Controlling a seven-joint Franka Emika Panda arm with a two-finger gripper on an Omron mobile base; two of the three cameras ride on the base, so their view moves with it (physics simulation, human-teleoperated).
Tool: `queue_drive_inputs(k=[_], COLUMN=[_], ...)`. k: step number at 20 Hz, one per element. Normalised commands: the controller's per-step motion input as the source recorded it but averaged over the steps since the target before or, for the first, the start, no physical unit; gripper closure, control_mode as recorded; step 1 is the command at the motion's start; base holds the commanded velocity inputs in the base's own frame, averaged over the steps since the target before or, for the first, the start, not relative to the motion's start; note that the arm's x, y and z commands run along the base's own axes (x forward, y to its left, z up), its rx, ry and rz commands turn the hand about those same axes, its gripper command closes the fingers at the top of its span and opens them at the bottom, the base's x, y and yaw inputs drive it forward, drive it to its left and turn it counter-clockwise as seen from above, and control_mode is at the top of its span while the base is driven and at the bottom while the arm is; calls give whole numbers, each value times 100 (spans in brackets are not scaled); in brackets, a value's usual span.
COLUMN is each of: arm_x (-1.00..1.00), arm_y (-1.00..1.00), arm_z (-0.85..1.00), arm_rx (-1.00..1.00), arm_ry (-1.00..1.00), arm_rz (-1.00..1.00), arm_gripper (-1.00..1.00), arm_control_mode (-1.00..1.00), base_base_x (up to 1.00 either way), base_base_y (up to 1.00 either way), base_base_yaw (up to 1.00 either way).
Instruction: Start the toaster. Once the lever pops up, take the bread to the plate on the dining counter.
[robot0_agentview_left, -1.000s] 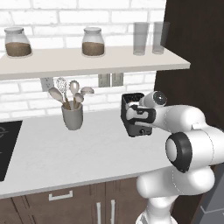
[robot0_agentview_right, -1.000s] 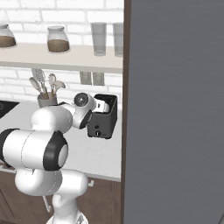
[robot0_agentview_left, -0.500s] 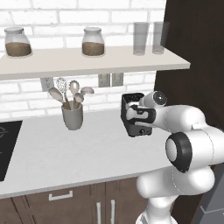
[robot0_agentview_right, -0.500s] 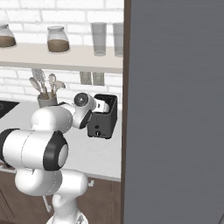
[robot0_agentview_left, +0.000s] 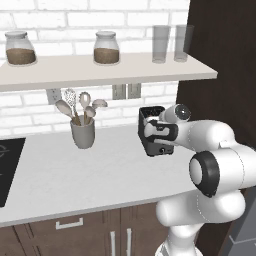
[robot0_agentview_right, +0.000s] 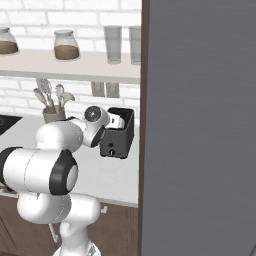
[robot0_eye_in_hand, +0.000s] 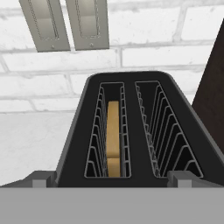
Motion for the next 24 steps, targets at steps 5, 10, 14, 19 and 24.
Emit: queue_drive_inputs(k=[5, 10, 14, 19, 24], arm_x=[0, 0, 0, 0, 0], arm_y=[0, 0, 0, 0, 0], arm_z=[0, 0, 0, 0, 0], arm_rx=[0, 0, 0, 0, 0], arm_ry=[0, 0, 0, 0, 0], arm_rz=[0, 0, 0, 0, 0], arm_gripper=[-100, -100, -100, -100, -100], arm_control_mode=[-100, -100, -100, -100, -100], base_base_x=[0, 0, 0, 0, 0], base_base_y=[0, 0, 0, 0, 0], base_base_yaw=[0, 0, 0, 0, 0])
